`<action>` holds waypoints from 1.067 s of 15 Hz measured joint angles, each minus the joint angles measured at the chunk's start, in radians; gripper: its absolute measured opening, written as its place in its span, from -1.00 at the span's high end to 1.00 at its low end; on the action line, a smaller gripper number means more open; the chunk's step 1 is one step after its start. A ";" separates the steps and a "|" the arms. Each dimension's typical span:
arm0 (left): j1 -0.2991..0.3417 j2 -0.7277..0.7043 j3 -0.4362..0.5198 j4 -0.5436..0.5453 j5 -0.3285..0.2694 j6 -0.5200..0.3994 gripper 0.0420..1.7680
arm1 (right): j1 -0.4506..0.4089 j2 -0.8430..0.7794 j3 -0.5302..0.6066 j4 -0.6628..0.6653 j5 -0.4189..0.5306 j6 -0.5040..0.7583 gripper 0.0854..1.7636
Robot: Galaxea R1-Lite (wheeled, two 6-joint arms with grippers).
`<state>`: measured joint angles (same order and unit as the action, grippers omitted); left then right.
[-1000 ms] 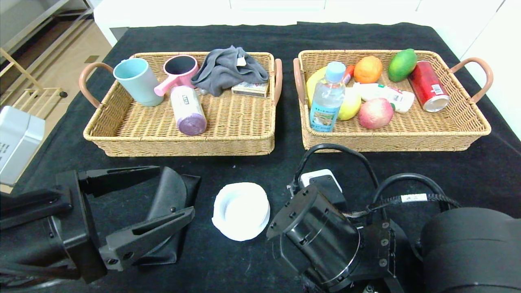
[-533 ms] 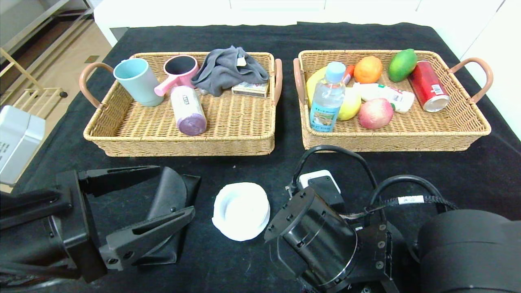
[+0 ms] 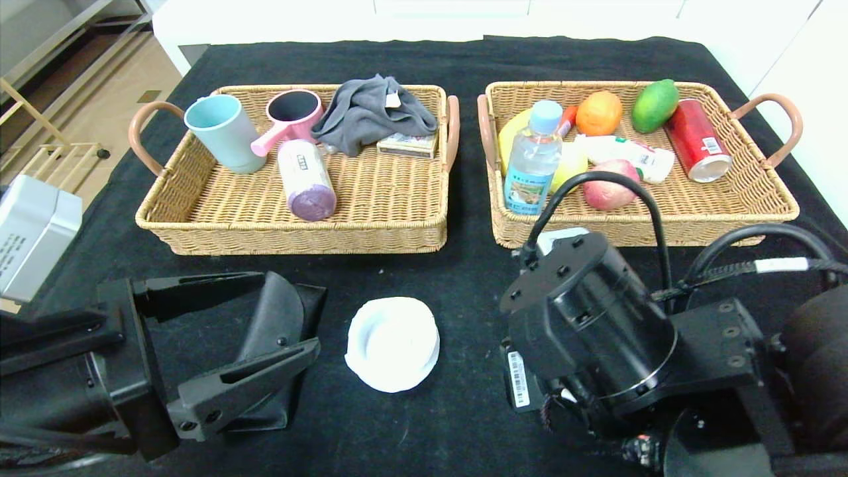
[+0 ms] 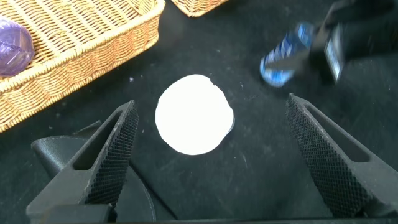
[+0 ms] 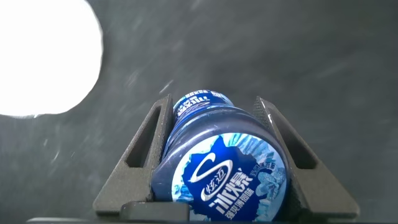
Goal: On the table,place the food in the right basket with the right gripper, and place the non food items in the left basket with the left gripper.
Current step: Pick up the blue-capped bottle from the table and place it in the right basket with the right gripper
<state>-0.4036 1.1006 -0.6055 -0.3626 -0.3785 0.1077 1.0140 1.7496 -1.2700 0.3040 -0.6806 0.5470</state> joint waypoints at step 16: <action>-0.001 -0.010 0.003 0.000 -0.003 0.008 -0.94 | -0.455 -0.151 -0.119 -0.055 0.000 -0.287 -0.03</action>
<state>-0.4045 1.0911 -0.6028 -0.3626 -0.3815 0.1157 0.5594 1.5989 -1.3887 0.2487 -0.6806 0.2596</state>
